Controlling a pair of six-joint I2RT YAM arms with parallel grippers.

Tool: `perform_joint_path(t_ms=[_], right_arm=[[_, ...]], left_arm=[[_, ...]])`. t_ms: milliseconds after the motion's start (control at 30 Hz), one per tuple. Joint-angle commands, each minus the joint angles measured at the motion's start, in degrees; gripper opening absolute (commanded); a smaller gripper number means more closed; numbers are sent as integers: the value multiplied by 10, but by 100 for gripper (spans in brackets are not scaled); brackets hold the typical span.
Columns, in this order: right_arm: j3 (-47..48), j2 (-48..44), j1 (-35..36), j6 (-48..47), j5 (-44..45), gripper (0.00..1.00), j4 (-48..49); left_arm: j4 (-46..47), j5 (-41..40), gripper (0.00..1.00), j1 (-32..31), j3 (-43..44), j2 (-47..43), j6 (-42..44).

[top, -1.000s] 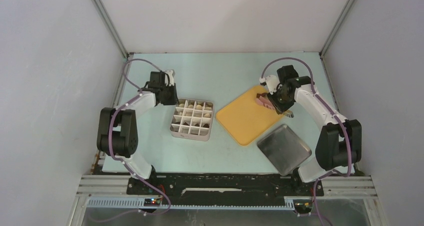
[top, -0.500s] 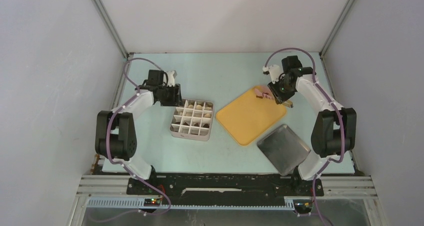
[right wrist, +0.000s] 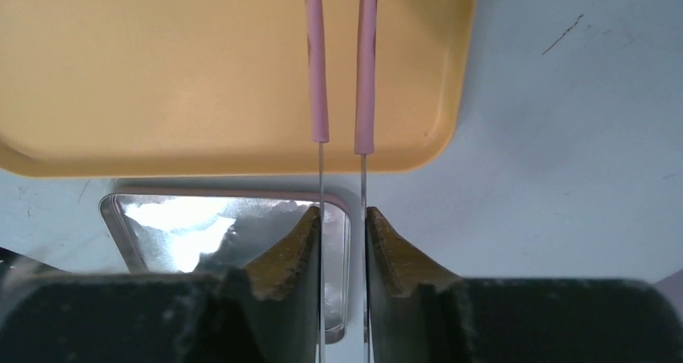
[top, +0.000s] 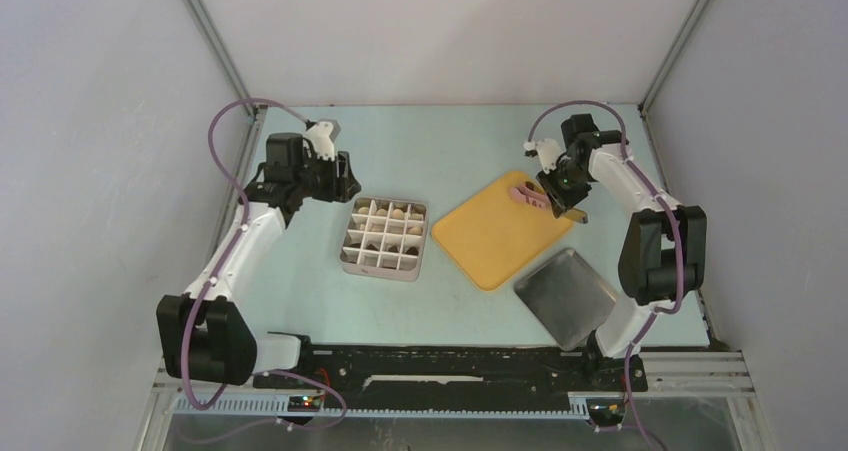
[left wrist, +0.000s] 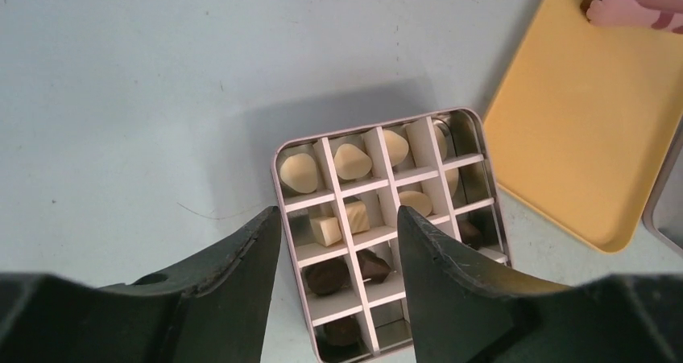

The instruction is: Pack the chocolate

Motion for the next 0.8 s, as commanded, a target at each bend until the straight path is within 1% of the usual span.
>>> perform_joint_path(t_ms=[0,67,200,333,433,533,600,667,767], right_arm=[[-1,-37,1,3,6,20,-13],[-2,-58,8,7,-10,16,-17],[-3,-114,48,4,-58,13,-32],[-2,-163,120,-3,-101,13,-47],[-1,-177,187,-6,-120,13,-55],[11,-165,250,-7,-141,14,-64],[35,-137,290,-10,-140,14,-74],[64,-105,313,-13,-127,13,-83],[108,-72,333,-11,-108,12,-94]], left_arm=[[15,14,60,2,-27,-27,23],[6,15,60,1,-23,-35,29],[-37,13,60,2,0,-53,49],[-107,25,60,1,24,-69,70],[-132,25,60,2,24,-90,69],[-127,19,61,3,3,-128,51],[-115,18,63,5,-20,-165,43],[-109,11,64,11,-37,-199,49],[-105,-23,66,23,-57,-240,61]])
